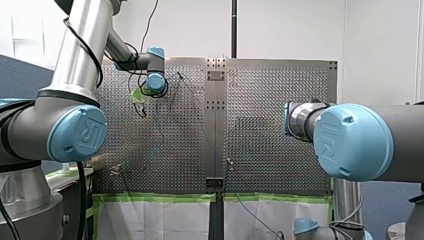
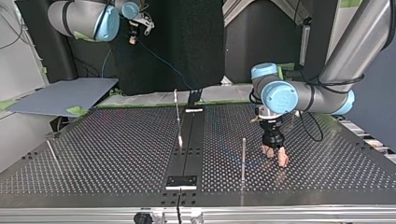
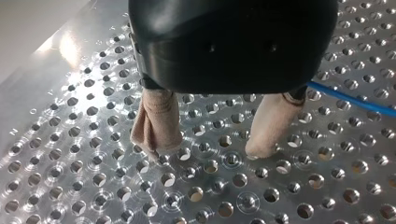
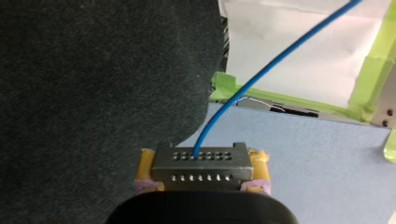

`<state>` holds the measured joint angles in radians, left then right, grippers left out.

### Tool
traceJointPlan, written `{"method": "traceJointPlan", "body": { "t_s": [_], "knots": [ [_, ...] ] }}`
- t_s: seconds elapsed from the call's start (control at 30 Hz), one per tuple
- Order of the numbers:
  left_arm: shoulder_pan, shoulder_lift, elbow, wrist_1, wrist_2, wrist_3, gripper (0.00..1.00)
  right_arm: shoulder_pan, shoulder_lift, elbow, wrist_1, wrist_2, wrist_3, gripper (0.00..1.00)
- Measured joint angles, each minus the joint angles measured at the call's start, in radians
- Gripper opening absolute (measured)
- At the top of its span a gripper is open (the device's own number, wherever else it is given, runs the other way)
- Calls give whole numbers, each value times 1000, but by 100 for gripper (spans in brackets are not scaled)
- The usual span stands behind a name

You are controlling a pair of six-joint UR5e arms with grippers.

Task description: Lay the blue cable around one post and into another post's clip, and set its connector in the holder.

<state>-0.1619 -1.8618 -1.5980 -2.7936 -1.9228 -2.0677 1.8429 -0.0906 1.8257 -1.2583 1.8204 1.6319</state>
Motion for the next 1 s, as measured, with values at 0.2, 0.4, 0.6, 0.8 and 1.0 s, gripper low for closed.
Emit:
{"method": "traceJointPlan", "body": {
  "t_s": [0.2,0.4,0.6,0.8,1.0],
  "knots": [
    [0,0,0,-1,0,0,100,3,-45,4,41,0,5,0],
    [0,0,0,0,0,0,100,0,-99,11,94,1,26,0],
    [0,0,0,0,0,0,100,-3,-152,12,147,-3,33,0],
    [0,0,0,0,5,0,100,-5,-201,12,196,-36,31,0],
    [0,-1,0,0,10,0,100,-2,-253,12,238,-85,21,0]
  ]
}}
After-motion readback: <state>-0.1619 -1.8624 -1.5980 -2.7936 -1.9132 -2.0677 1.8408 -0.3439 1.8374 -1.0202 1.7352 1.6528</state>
